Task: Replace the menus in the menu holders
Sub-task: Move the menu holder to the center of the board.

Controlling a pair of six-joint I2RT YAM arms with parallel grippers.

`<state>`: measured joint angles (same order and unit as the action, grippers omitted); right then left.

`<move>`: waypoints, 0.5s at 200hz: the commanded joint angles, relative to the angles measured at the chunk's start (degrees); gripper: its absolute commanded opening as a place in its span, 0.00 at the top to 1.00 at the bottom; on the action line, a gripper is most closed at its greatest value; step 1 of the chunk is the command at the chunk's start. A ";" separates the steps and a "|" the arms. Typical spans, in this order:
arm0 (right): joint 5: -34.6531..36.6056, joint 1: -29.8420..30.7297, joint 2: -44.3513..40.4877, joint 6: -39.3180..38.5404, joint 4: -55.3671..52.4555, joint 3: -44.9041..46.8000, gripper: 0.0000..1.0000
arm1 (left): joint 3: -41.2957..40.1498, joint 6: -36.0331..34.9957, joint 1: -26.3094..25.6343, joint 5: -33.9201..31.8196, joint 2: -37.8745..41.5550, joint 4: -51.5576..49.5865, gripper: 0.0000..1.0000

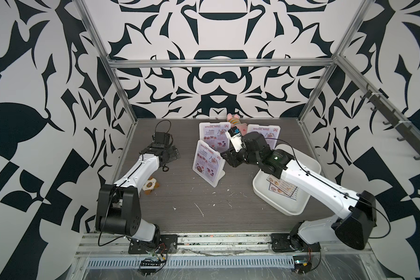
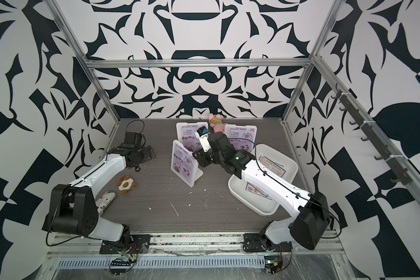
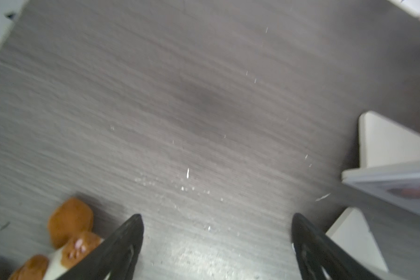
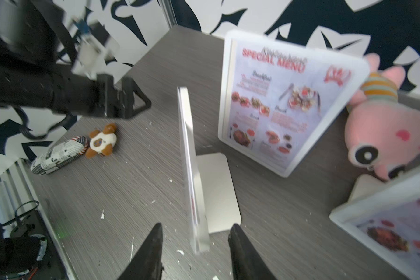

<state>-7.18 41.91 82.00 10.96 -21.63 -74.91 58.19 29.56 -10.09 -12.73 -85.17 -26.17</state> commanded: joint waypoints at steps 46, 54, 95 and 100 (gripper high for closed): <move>-5.96 -1.32 14.01 -2.61 -9.08 -16.34 0.70 | -1.48 0.85 -0.85 0.83 2.35 -0.74 0.03; -6.77 -1.31 14.85 -2.32 -9.10 -17.03 0.71 | -1.45 0.78 -0.89 0.78 2.30 -0.68 0.03; -7.94 -1.42 17.40 -1.39 -9.12 -18.68 0.79 | -1.81 0.58 -0.90 0.57 2.20 -0.22 0.03; -7.95 -1.40 17.49 -1.38 -9.08 -18.69 0.80 | -1.81 0.58 -0.94 0.53 2.26 -0.28 0.03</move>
<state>-13.50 40.69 100.62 9.08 -30.41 -90.63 56.75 30.11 -10.90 -12.40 -84.09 -26.41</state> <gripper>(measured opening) 0.220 0.971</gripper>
